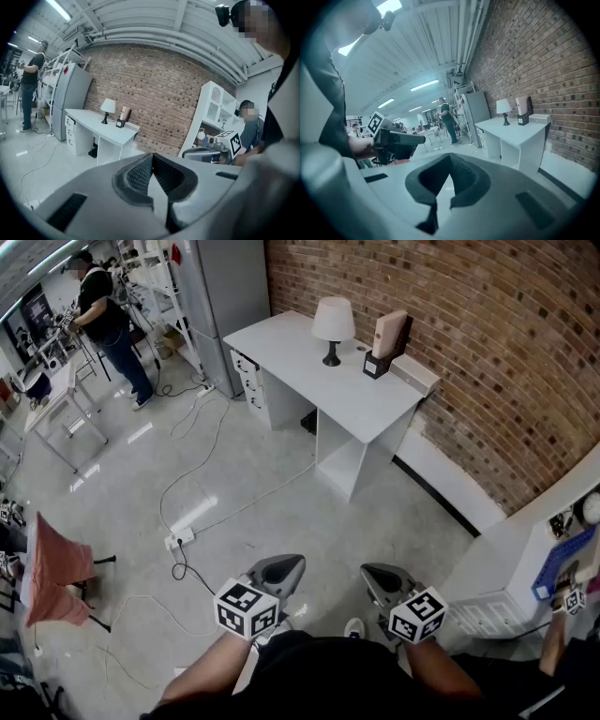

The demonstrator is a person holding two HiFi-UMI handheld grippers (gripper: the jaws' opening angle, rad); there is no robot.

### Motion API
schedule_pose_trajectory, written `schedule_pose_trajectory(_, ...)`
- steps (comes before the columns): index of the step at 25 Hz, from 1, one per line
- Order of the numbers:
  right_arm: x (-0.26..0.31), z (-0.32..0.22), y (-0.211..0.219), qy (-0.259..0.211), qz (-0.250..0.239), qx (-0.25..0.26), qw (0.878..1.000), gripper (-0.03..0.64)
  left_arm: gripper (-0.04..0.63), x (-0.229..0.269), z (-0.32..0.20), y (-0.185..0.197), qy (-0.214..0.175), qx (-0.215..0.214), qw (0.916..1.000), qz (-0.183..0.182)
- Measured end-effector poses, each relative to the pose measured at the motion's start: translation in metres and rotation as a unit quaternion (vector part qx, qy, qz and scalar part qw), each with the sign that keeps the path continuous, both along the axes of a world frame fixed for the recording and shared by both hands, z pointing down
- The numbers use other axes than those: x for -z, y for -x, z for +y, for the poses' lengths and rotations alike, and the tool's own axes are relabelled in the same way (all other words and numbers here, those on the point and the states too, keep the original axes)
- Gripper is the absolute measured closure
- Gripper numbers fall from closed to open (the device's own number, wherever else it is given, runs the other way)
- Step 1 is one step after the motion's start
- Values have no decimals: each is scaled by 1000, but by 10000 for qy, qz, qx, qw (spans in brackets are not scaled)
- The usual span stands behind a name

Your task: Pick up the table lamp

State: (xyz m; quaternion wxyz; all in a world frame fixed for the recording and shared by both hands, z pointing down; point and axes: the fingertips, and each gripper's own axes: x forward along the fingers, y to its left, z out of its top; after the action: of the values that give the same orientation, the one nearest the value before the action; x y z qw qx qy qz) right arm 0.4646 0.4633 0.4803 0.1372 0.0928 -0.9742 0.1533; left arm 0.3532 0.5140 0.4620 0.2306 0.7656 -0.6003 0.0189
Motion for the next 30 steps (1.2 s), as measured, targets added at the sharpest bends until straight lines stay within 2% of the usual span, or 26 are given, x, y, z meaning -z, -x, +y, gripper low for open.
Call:
schedule_pose_trajectory(10,3,3,7,-30,-68,13,10000,615,592,3,1,3,-29,-36,9999,-158)
schedule_pose_trajectory(14,-1,9,15,114,-48,1,9999,614,592,1,4,9,-48,-70,9998,-163)
schedule_pose_trajectory(23,-6,41,61,111,136,274,9995,614,592,-8,26,49,10,-38,10000,-52)
schedule_pose_trajectory(26,-6,56,86,88,141,241,9996,614,592,-20,47,71,193,-32,9998,-28)
schedule_pose_trajectory(30,-8,72,109,90,103,146,9998,613,592,-28,70,97,197,3,9998,8)
